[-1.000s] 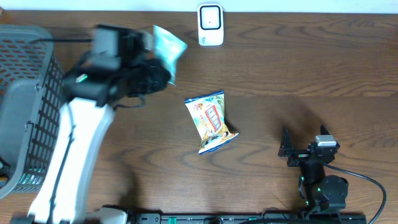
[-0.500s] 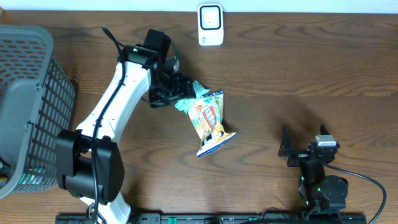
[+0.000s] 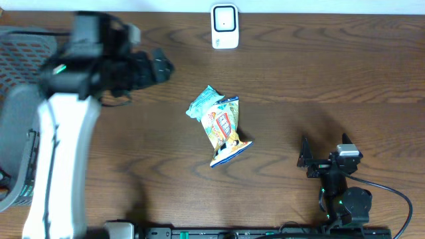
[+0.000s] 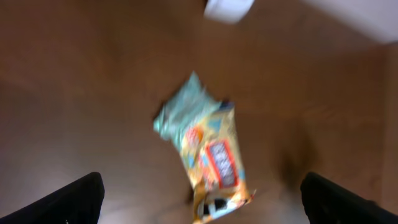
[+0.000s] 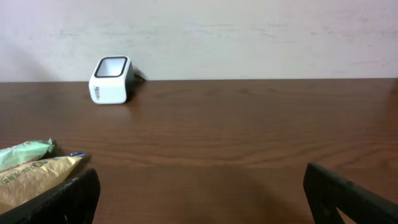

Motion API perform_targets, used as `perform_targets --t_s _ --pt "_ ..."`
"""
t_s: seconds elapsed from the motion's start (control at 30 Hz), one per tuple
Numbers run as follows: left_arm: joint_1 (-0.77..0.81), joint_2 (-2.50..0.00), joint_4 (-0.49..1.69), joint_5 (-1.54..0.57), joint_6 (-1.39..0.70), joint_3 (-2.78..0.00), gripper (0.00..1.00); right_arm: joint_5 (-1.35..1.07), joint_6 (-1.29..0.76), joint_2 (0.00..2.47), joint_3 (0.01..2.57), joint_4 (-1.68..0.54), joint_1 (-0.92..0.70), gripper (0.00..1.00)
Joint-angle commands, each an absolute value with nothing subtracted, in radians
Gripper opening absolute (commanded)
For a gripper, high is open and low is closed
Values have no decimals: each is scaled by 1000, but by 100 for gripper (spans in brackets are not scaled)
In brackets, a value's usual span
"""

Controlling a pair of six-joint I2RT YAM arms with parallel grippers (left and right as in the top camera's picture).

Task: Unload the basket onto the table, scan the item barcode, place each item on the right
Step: 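Carry the green packet out and set it beside the snack bag, then lower the left gripper into the basket toward the green tissue box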

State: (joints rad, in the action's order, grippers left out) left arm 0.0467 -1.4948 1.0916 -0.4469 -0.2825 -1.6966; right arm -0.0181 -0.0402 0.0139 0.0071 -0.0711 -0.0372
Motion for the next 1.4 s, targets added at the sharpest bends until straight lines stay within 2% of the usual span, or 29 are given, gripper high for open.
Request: perform_targets --t_s 0.0,0.2,0.33,0.6,0.7,0.83,1.07,1.37 --pt "-60 -1330 1058 -389 -210 -1725 100 -14 -29 13 6 -75 -47 99" --pt "-267 -1123 1031 -104 -211 -1725 100 -14 -28 13 6 -75 -47 99" --pt "-343 -1067 1027 -24 -215 -1724 100 -14 -28 13 6 -75 -47 99" --pt "-364 -1146 1024 211 -384 -1724 98 -14 -28 13 6 -75 -47 99" --pt "-365 -1209 1056 300 -394 -1724 98 -14 -28 13 6 -75 -47 99" --pt "-386 -1288 1119 444 -523 -1723 98 -14 -28 13 6 -75 -47 99" --pt "-537 -1397 1155 464 -619 -1723 98 -14 -28 13 6 -75 -47 99" --pt "-637 -1505 1207 461 -648 -1655 98 -14 -28 13 6 -75 -47 99"
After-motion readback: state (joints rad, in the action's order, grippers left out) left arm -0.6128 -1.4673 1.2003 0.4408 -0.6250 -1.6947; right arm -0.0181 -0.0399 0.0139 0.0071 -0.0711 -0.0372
